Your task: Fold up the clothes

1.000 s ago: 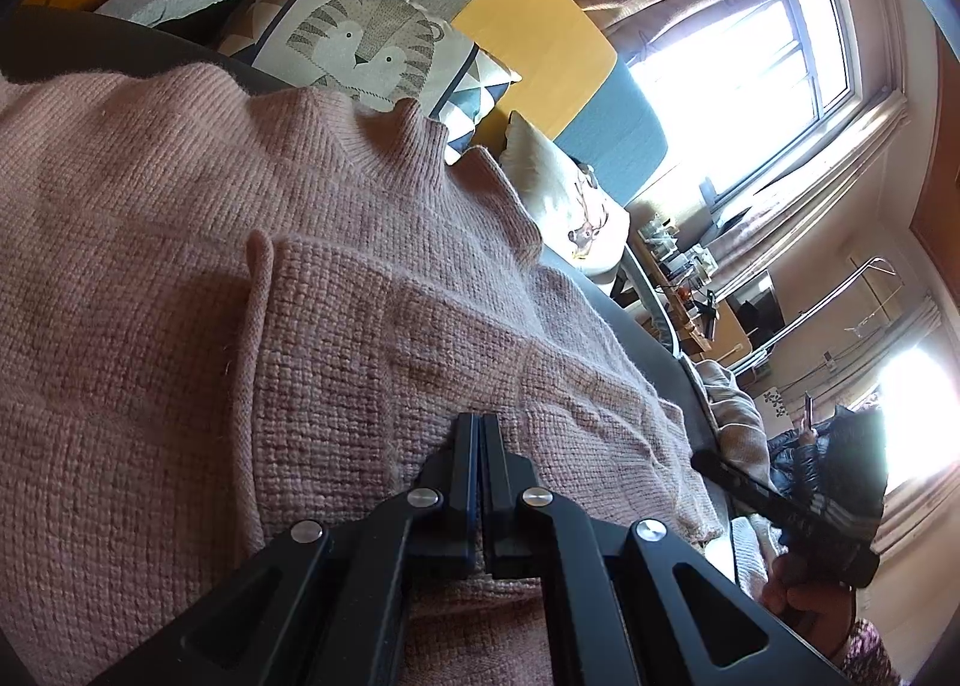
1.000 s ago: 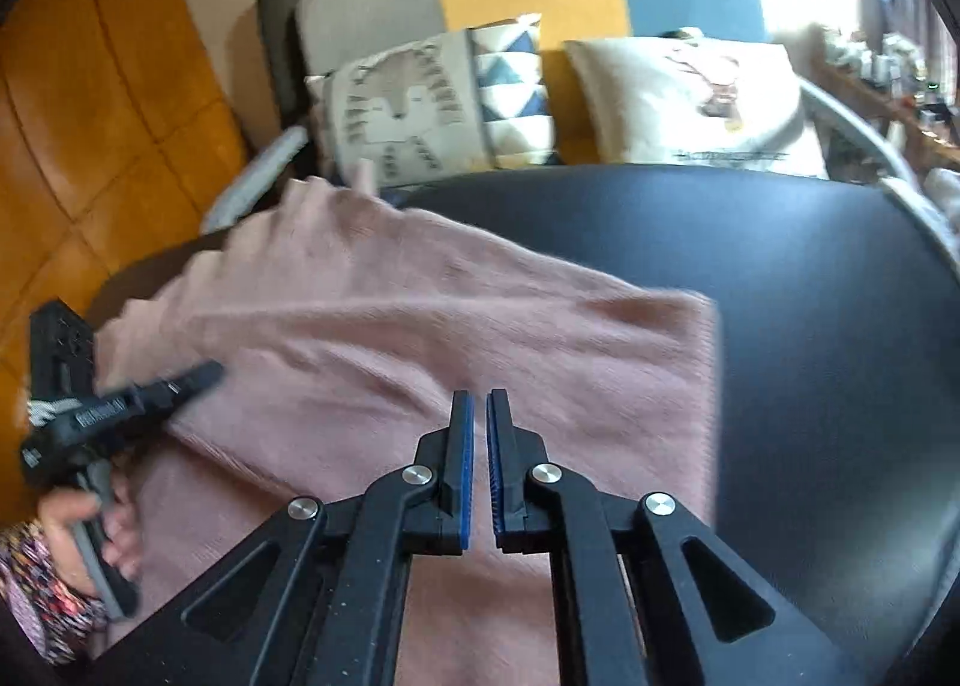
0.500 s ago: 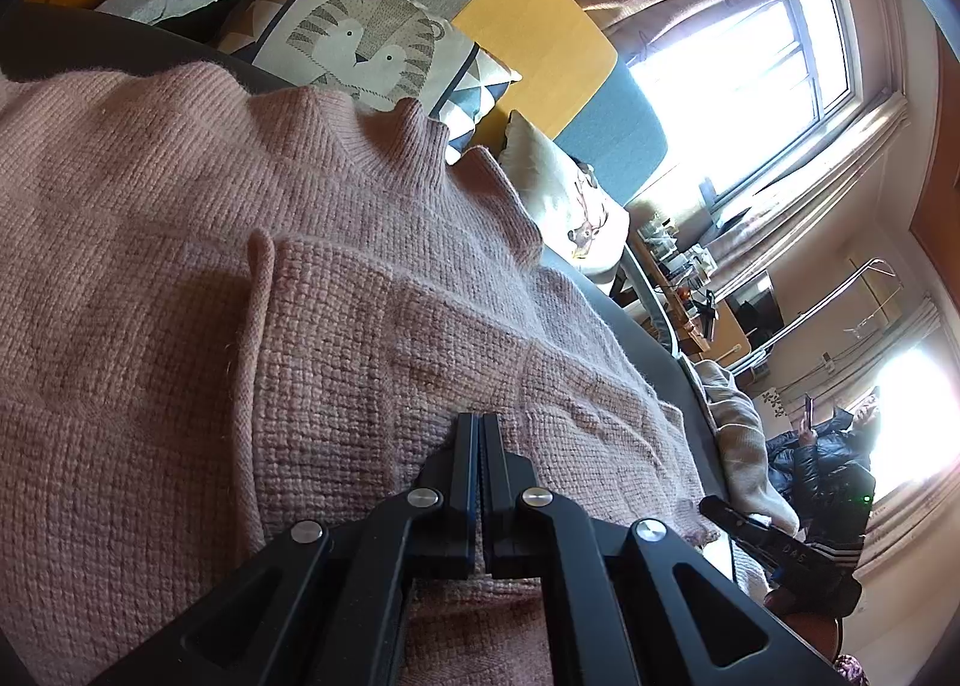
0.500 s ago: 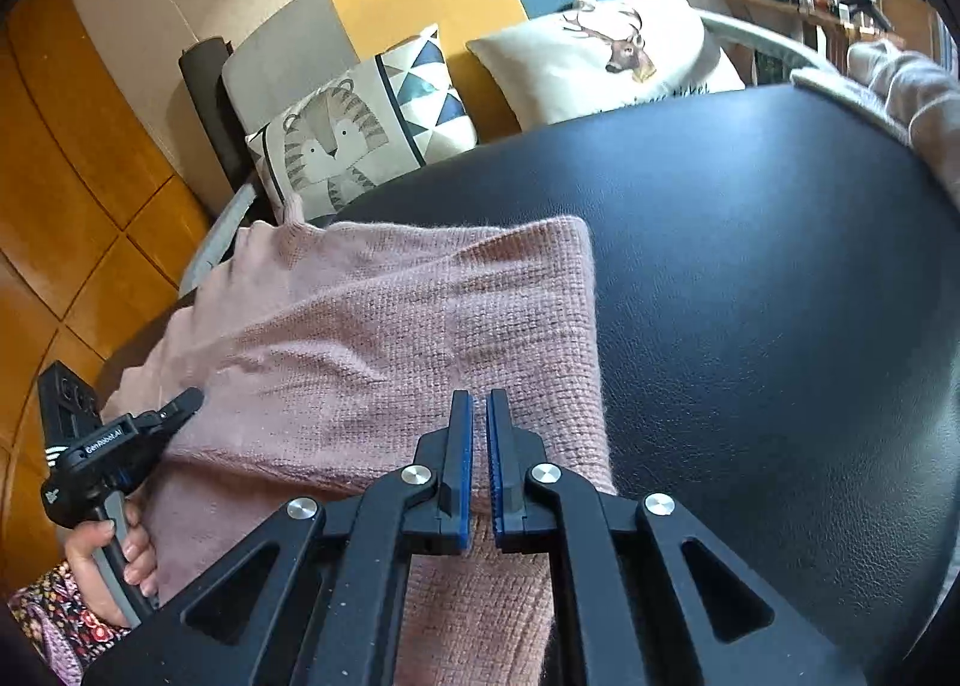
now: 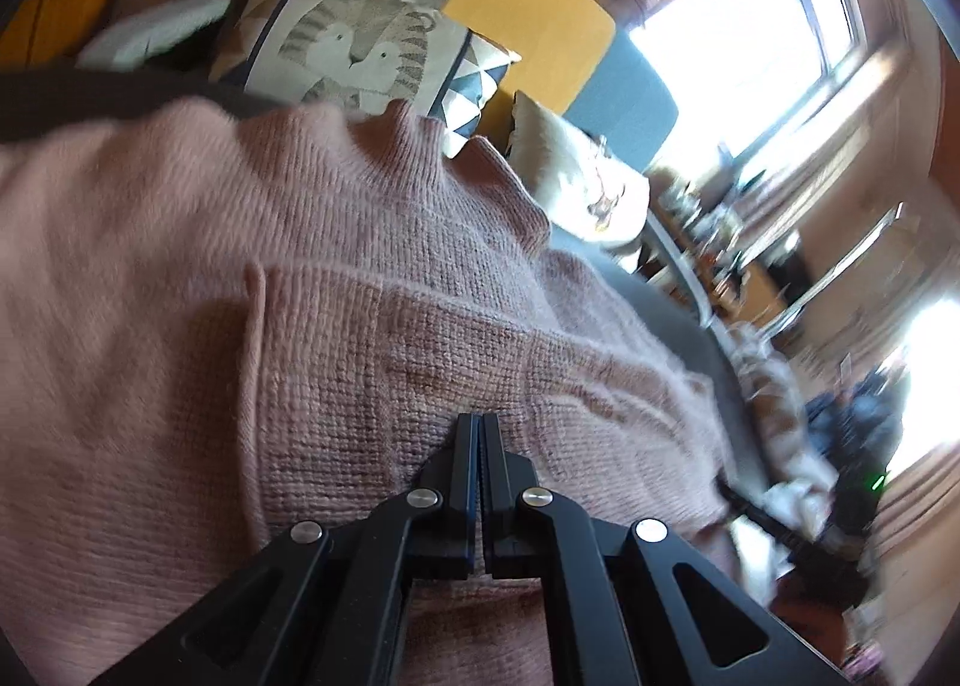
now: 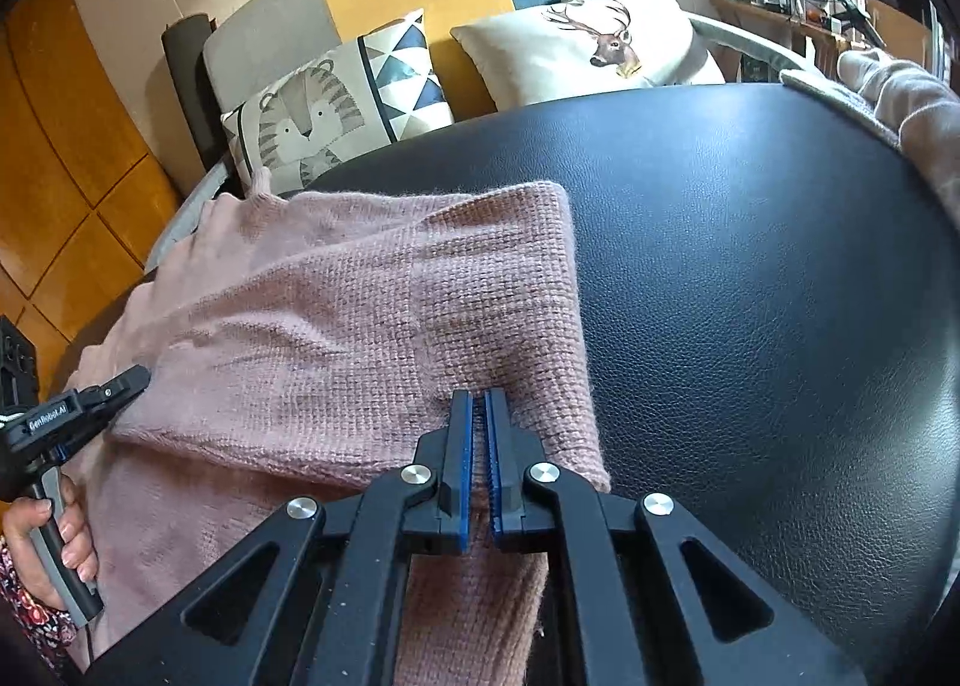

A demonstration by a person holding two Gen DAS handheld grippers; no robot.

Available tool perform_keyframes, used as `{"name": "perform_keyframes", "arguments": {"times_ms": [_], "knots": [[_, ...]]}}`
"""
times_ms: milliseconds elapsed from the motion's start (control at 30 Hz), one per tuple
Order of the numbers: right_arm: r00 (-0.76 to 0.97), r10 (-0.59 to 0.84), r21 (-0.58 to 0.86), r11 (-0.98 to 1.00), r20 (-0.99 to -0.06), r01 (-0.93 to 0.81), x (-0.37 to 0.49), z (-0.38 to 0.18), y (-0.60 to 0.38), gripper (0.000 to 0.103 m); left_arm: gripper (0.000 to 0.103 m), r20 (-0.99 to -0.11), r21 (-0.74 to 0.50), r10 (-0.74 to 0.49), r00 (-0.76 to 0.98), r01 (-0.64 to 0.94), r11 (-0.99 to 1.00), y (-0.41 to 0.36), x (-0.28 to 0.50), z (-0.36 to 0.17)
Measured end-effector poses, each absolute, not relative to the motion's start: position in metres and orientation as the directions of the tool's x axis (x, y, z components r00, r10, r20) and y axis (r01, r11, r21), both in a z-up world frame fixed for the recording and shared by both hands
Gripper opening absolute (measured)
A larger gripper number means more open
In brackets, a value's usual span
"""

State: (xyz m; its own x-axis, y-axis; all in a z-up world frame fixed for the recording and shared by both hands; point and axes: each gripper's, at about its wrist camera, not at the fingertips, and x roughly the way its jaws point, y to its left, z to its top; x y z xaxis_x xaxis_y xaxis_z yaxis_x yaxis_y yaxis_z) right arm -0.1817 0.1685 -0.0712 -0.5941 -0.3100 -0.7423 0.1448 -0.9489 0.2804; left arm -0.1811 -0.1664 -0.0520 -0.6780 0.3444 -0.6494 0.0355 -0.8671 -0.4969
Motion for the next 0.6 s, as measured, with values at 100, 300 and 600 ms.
{"name": "perform_keyframes", "arguments": {"times_ms": [100, 300, 600], "knots": [[-0.595, -0.31, 0.281, -0.949, -0.742, 0.145, -0.183, -0.072, 0.169, 0.004, 0.003, -0.694, -0.335, 0.22, -0.685, 0.037, -0.942, -0.163, -0.177, -0.041], [-0.598, -0.292, 0.257, -0.955, -0.746, 0.146, -0.182, -0.071, 0.165, 0.004, 0.004, -0.703, -0.316, 0.21, -0.68, 0.034, -0.948, -0.176, -0.171, -0.045], [-0.589, -0.191, 0.135, -0.981, -0.785, 0.137, -0.187, -0.049, 0.142, 0.005, 0.004, -0.67, -0.403, 0.268, -0.693, 0.036, -0.915, -0.188, -0.171, -0.051]]}}
